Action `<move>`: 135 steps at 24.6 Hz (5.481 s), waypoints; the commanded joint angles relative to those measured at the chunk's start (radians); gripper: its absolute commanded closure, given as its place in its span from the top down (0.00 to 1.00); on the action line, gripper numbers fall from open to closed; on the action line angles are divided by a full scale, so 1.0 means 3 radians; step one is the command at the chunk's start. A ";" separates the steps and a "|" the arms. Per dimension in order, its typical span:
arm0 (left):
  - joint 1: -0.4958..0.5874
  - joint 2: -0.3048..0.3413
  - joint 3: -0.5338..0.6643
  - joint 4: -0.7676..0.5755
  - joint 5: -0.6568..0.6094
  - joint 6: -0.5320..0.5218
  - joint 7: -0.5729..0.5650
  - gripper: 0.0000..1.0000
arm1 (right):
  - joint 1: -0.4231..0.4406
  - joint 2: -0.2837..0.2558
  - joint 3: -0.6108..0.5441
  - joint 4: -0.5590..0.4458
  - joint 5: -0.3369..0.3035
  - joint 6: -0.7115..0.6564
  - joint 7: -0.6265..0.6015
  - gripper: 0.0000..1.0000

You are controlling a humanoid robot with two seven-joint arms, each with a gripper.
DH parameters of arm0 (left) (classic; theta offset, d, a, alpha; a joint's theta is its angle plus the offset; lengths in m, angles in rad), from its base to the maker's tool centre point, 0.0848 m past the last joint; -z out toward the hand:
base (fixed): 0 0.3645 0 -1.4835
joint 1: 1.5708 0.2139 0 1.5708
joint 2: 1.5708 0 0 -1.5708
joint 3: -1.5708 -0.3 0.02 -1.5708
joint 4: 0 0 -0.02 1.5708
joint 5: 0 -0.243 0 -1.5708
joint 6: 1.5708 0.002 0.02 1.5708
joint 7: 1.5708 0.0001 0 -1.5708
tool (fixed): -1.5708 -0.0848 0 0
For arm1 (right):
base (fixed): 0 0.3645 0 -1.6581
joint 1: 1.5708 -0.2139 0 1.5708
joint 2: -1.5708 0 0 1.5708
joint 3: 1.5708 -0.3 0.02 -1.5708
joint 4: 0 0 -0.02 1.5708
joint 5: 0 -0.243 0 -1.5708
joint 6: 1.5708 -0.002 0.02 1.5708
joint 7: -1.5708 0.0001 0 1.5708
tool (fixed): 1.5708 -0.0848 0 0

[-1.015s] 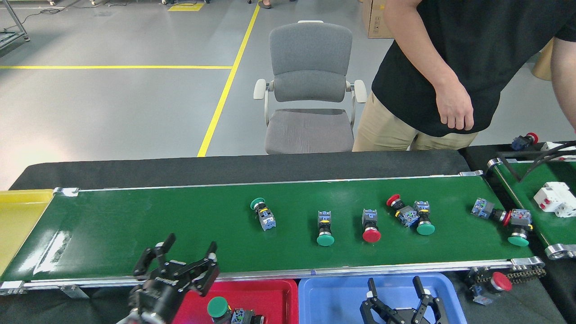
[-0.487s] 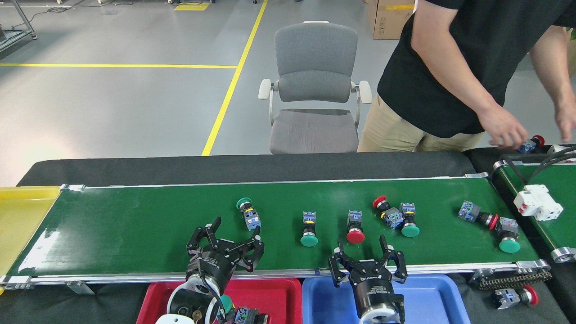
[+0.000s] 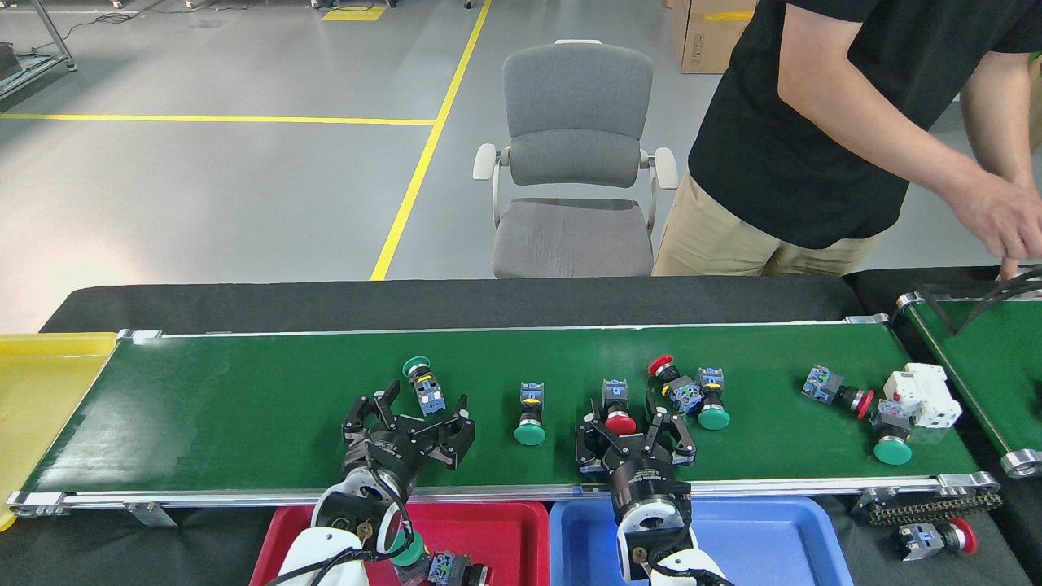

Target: Pick switch part from conveyor to tray

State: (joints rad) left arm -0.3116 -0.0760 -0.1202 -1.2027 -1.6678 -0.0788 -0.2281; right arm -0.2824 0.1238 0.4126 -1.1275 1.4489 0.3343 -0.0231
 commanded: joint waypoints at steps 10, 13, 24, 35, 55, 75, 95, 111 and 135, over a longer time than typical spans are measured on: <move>0.0026 0.0044 0.0166 0.0000 0.0385 -0.0064 0.0096 0.06 | 0.0854 -0.0510 0.0552 -0.1411 0.0018 -0.1130 -0.0133 0.20; 0.0241 0.0044 0.0166 -0.0352 0.0385 -0.0325 0.0106 0.03 | 0.0921 -0.0459 0.0752 -0.1473 0.0028 -0.1217 -0.0204 0.99; 0.1581 0.0514 0.0350 -0.1922 0.0676 -0.2355 0.0091 0.86 | 0.1304 -0.0576 0.0164 -0.1836 -0.0008 -0.0900 -0.0271 0.99; 0.1647 0.0478 0.1071 -0.1917 0.0804 -0.2355 0.0116 1.00 | 0.1954 -0.0392 -0.0905 -0.1923 -0.0023 0.0123 -0.0603 0.99; 0.1248 0.0468 0.1091 -0.1411 0.0333 -0.1215 0.0382 1.00 | 0.0435 -0.0142 -0.0823 -0.0394 -0.0018 0.0128 -0.0388 0.94; 0.0660 0.0427 0.1076 -0.0577 0.0160 -0.1062 0.0316 1.00 | 0.0466 -0.0229 0.0021 -0.0849 -0.0008 -0.0081 -0.0327 0.02; 0.1325 0.0489 0.1091 -0.1288 0.0625 -0.1890 0.0367 0.11 | 0.0952 -0.0438 0.0726 -0.1667 0.0023 0.0246 -0.0496 1.00; 0.1877 0.0391 0.1592 -0.1866 0.0768 -0.2033 0.0372 1.00 | 0.1386 -0.0484 -0.0389 -0.1600 0.0023 0.0501 -0.0506 1.00; 0.0706 0.0422 0.1076 -0.0884 0.0318 -0.0980 0.0270 1.00 | -0.0219 0.0017 0.0077 0.0102 -0.0223 0.0333 0.0036 0.90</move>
State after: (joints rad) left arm -0.0766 0.0397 0.2030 -1.4807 -1.5708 -0.3762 -0.1498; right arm -0.3187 0.1198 0.4364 -1.1125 1.3885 0.4314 -0.0048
